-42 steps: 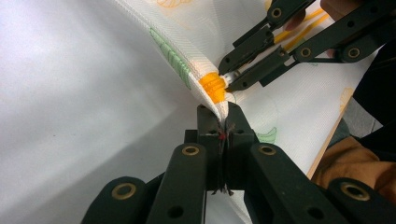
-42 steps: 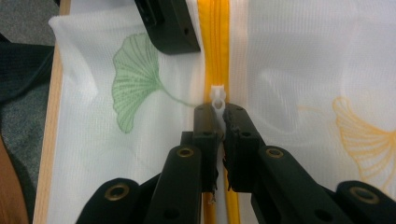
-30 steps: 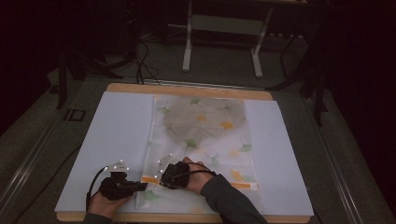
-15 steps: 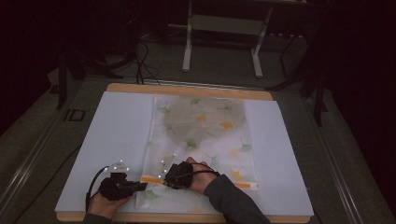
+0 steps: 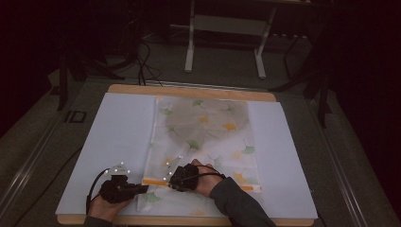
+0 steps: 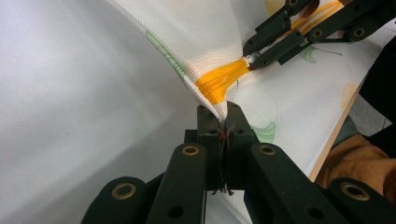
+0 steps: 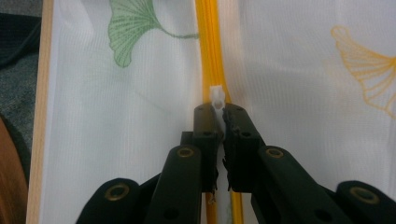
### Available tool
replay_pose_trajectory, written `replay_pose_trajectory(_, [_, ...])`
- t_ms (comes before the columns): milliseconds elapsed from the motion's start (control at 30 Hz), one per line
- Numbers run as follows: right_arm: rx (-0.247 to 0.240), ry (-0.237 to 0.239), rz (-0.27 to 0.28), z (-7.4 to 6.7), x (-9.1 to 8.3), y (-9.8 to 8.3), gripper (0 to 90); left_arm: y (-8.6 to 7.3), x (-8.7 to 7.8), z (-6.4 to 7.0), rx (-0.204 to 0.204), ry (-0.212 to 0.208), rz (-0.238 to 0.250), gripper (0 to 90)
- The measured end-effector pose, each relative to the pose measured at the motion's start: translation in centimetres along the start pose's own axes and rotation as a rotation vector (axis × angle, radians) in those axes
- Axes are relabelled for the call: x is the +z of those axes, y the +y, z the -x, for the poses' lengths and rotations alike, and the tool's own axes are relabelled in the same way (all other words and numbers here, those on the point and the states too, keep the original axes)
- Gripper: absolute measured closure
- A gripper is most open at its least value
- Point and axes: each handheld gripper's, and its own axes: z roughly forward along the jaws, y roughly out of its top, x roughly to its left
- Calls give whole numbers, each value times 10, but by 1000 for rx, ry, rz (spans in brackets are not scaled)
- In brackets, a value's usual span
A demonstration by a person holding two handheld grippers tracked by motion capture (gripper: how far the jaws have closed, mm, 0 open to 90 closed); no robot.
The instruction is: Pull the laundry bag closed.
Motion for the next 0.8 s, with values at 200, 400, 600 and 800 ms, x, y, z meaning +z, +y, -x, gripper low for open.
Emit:
replay_pose_trajectory(200, [2,-6,-8,0,-3,-4,843,0,0,0,0,1,1,881])
replay_pose_trajectory(400, [4,-8,-16,0,-6,-9,844,0,-1,0,2,1,4,881])
replay_pose_trajectory(600, [1,-13,-23,-1,-8,-10,843,0,-1,0,5,1,4,881])
replay_pose_trajectory(800, [-2,-13,-23,-2,-10,-11,844,0,-1,0,6,2,5,881])
